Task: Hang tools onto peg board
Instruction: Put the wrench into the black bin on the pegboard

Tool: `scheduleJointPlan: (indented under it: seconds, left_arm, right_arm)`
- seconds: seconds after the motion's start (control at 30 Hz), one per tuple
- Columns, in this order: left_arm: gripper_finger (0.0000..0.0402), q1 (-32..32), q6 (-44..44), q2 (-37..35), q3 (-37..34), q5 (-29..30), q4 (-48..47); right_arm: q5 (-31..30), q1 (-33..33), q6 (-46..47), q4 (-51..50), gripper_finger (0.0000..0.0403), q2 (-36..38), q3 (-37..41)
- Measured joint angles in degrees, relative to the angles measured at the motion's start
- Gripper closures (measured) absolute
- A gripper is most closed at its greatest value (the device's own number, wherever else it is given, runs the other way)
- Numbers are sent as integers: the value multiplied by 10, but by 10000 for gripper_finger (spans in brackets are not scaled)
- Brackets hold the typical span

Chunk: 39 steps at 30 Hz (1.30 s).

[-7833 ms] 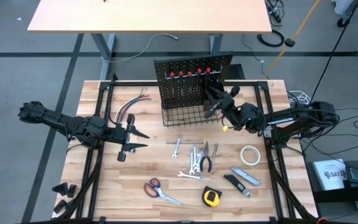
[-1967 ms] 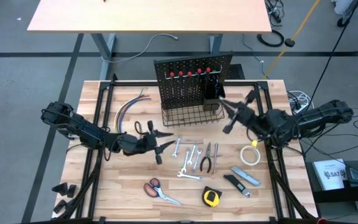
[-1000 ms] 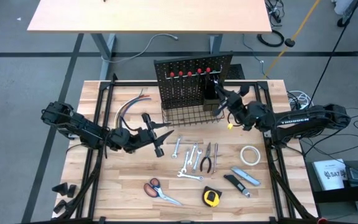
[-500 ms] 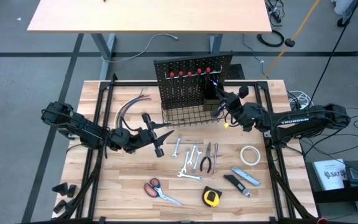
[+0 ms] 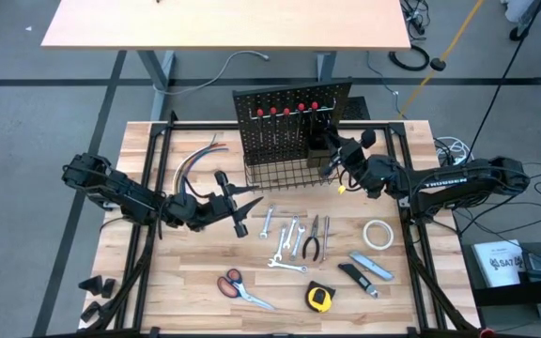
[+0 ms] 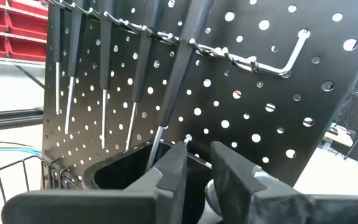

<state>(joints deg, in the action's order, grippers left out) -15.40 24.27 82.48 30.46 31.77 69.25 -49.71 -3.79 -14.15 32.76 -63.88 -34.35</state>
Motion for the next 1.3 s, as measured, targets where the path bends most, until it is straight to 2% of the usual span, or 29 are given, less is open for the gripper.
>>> scheduleJointPlan:
  seconds: [0.43, 0.7, 0.9, 1.03, 1.17, 1.3]
  left_arm:
    - [253, 0, 0, 0, 0, 0, -11]
    - [253, 0, -28, 0, 0, -4, -52]
    - [253, 0, -84, 0, 0, -57, -114]
    - [253, 1, -116, 0, 0, -95, -178]
    - [253, 7, -146, 0, 0, -122, -223]
    - [253, 12, -188, 0, 0, -181, -258]
  right_arm:
    - [1, 1, 0, 18, 266, 0, 0]
    - [13, 33, 0, 87, 248, 0, -1]
    - [115, 79, 11, 67, 251, 0, -1]
    - [208, 108, 63, 14, 251, 0, -1]
    - [331, 126, 92, -50, 251, 0, -1]
    - [394, 140, 119, -103, 252, -10, -1]
